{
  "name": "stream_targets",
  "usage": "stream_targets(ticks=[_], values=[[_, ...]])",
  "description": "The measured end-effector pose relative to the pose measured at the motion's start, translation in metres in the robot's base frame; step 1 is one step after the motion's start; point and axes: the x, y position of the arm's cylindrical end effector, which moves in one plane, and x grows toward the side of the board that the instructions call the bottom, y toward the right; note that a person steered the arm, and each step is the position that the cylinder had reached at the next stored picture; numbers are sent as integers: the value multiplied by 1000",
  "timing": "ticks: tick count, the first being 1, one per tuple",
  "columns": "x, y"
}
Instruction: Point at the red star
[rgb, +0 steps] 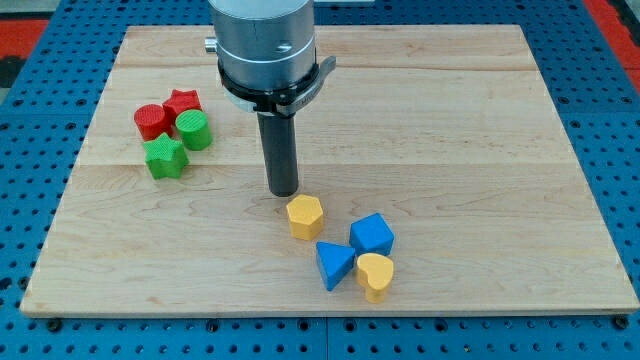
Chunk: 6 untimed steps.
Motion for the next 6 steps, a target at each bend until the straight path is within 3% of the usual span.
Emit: stream_targets(ticks=[4, 6], values=[[-26, -4], [-26, -60]])
